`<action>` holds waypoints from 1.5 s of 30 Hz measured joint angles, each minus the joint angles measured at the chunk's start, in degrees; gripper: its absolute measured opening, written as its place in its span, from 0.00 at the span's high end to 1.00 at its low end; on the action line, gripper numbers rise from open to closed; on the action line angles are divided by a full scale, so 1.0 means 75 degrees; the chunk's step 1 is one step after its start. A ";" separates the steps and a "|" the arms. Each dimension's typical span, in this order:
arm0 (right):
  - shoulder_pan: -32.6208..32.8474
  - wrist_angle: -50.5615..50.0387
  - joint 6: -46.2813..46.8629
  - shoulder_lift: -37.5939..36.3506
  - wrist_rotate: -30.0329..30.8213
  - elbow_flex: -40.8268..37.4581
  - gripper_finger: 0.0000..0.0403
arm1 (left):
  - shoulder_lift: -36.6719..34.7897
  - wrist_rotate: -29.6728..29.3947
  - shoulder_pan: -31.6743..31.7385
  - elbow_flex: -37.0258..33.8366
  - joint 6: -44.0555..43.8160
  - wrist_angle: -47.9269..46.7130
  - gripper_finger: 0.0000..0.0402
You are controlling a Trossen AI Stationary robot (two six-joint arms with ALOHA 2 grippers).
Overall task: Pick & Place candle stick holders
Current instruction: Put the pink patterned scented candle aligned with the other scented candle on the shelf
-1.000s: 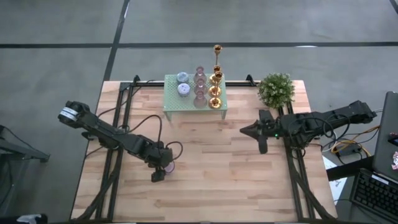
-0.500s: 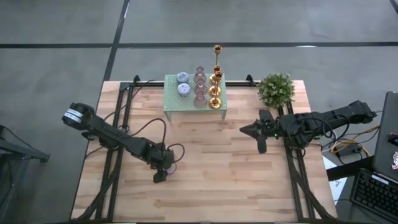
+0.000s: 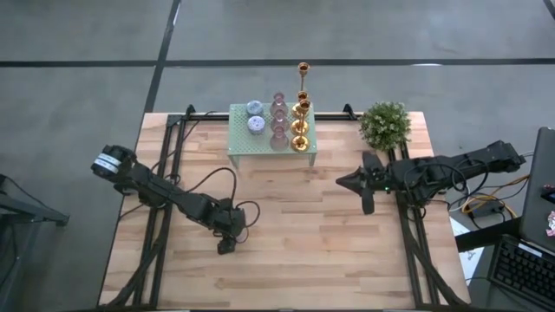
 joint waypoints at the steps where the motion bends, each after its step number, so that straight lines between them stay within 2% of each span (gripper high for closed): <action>1: 0.0000 0.0007 -0.0011 -0.0009 -0.0084 -0.0055 0.98 | 0.0000 -0.0033 0.0003 0.0000 -0.0003 -0.0003 0.20; 6: 0.0003 0.0226 0.0278 -0.0261 0.0015 -0.0648 0.98 | 0.0000 -0.0064 0.0003 0.0002 -0.0096 0.0005 0.24; 11: -0.0001 -0.0185 0.0677 -0.0726 0.0284 -0.1052 0.98 | -0.0017 -0.0075 0.0003 -0.0102 -0.0302 0.0178 0.21; 14: 0.0006 0.0070 0.0677 -0.0910 0.0590 -0.1424 0.98 | -0.0038 -0.0097 0.0003 -0.0219 -0.0401 0.0271 0.21; 20: 0.0006 0.1163 -0.0359 -0.1356 0.0684 -0.2360 0.98 | -0.0044 -0.0156 0.0006 -0.0302 -0.0471 0.0451 0.23; 23: 0.0000 0.1264 -0.1114 -0.1595 0.0630 -0.2744 0.98 | -0.0035 -0.0193 0.0018 -0.0267 -0.0483 0.0596 0.22; 28: -0.0017 0.1539 -0.0898 -0.1786 0.0845 -0.3487 0.98 | -0.0009 -0.0204 0.0089 -0.0124 -0.0519 0.0544 0.23; 34: -0.0035 0.4244 -0.1882 -0.2053 0.0241 -0.4662 0.98 | -0.0009 0.0076 0.0274 0.0094 -0.0666 0.0357 0.23; 37: -0.0030 0.5615 -0.2219 -0.2127 -0.0594 -0.5235 0.98 | -0.0011 0.0101 0.0372 0.0225 -0.0764 0.0246 0.23; 41: -0.0029 0.5550 -0.2404 -0.2143 -0.1581 -0.5236 0.98 | -0.0015 0.0166 0.0513 0.0412 -0.0853 0.0201 0.23; 45: -0.0032 0.5409 -0.2375 -0.2140 -0.1709 -0.5236 0.98 | -0.0032 0.0195 0.0713 0.0712 -0.0871 0.0181 0.23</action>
